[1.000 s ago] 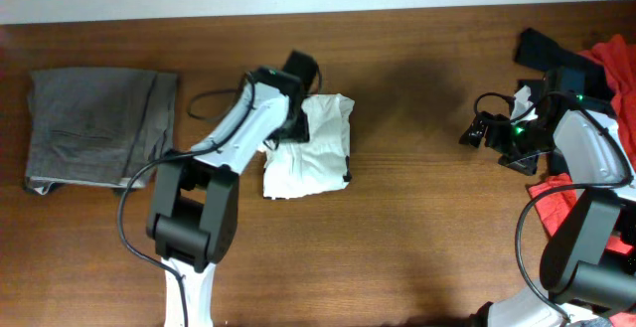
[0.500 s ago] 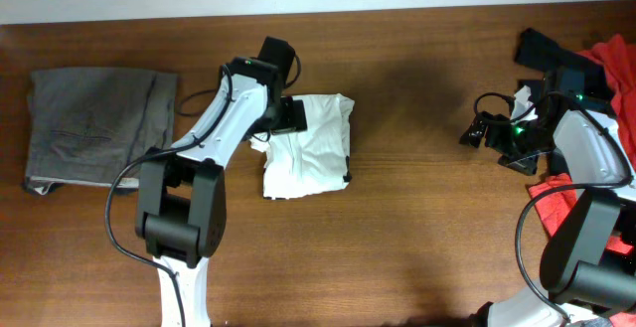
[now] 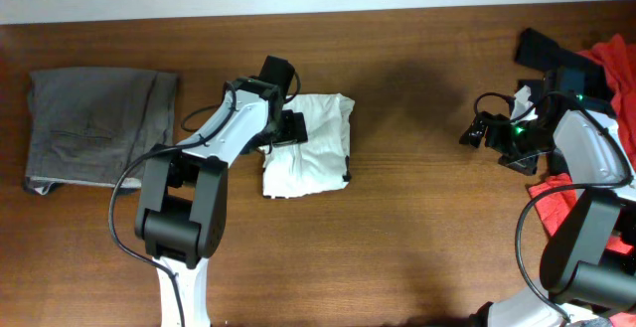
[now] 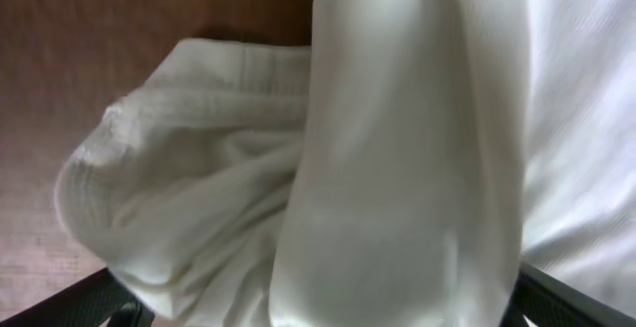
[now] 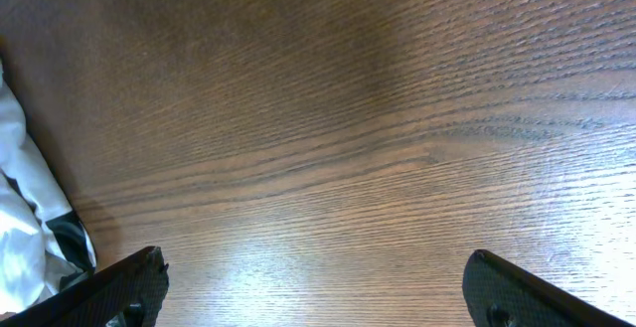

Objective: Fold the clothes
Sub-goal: 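Grasp the folded white shirt bundle with the left gripper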

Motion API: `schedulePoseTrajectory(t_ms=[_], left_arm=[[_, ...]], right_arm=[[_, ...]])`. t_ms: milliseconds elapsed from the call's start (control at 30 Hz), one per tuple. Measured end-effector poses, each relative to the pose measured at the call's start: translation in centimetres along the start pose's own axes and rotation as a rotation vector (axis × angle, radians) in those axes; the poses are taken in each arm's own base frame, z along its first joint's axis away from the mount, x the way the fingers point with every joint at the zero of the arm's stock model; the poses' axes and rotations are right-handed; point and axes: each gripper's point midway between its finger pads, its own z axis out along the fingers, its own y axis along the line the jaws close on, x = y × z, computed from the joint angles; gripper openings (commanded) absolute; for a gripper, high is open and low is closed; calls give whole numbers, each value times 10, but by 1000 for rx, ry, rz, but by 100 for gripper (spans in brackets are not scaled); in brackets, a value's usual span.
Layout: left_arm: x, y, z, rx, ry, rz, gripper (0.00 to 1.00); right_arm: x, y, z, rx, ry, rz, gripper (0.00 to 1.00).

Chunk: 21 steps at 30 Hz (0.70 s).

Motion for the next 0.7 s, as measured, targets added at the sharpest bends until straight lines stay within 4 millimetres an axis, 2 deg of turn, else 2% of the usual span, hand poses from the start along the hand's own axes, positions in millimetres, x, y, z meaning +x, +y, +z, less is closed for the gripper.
schedulePoseTrajectory(t_ms=[233, 333, 567, 633, 700], left_arm=[[-8, -1, 1, 6, -34, -4, 98], [-9, -2, 1, 9, -39, -8, 89], [-16, -4, 1, 18, -68, -5, 89], [-17, -4, 1, 18, -75, 0, 81], [-19, -5, 1, 20, -82, 9, 64]], right_arm=[[0, 0, 0, 0, 0, 0, 99], [0, 0, 0, 0, 0, 0, 99], [0, 0, 0, 0, 0, 0, 99], [0, 0, 0, 0, 0, 0, 99], [0, 0, 0, 0, 0, 0, 99]])
